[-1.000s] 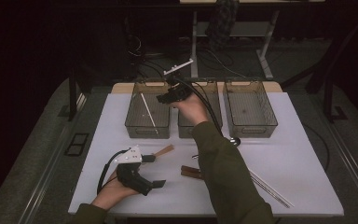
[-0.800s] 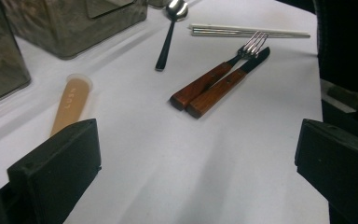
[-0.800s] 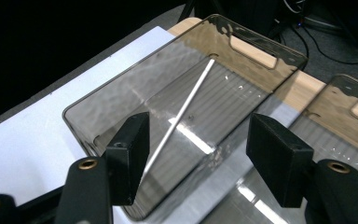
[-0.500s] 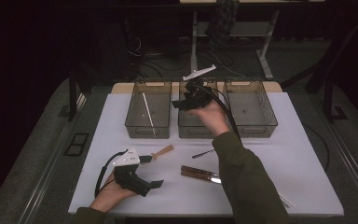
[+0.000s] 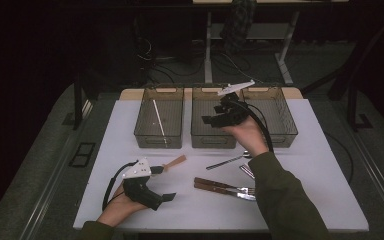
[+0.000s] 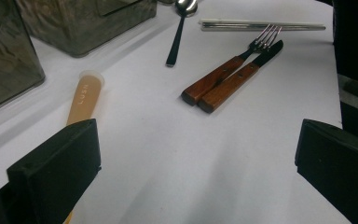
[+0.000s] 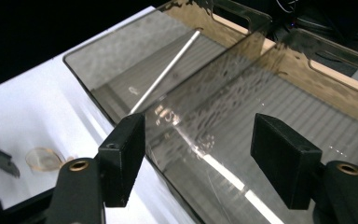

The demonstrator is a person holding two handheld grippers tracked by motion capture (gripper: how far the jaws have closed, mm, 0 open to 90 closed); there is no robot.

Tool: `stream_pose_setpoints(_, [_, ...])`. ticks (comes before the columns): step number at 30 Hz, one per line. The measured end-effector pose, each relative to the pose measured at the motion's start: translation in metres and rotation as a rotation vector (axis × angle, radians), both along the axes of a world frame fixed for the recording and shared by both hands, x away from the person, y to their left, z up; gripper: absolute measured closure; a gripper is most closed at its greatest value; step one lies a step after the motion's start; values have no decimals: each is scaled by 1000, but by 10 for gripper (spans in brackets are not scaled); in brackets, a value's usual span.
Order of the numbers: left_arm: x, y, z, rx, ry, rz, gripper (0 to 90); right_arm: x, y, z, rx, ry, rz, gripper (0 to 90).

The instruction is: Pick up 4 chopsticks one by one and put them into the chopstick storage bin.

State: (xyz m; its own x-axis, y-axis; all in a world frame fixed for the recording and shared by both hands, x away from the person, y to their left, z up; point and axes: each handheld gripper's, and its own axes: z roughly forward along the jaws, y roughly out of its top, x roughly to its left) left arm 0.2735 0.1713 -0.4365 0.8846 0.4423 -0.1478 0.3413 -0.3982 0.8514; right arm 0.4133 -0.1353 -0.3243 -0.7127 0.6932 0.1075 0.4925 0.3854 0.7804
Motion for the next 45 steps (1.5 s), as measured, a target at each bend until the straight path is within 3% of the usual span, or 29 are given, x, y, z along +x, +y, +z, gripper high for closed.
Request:
stream_pose_setpoints(12, [1,-3,1,-11,2,-12,0,-30,-35,-11,-7,-12,4,308])
stream_pose_setpoints(18, [1,-3,2,-19,-1,-13,0,-48,-52,-20,-34,-18,19,299])
stream_pose_setpoints(25, [1,-2,2,-17,-1,-10,0,-64,-71,-33,-37,-5,15,299])
stream_pose_setpoints(32, [1,-1,2,-17,-2,-1,0,-79,-91,-48,7,9,3,303])
stream_pose_setpoints(41, [0,0,3,-6,-7,1,0,-100,-115,-60,4,15,6,317])
stream_pose_setpoints(45, [0,-1,2,4,-10,0,0,-110,-128,-65,-5,42,21,329])
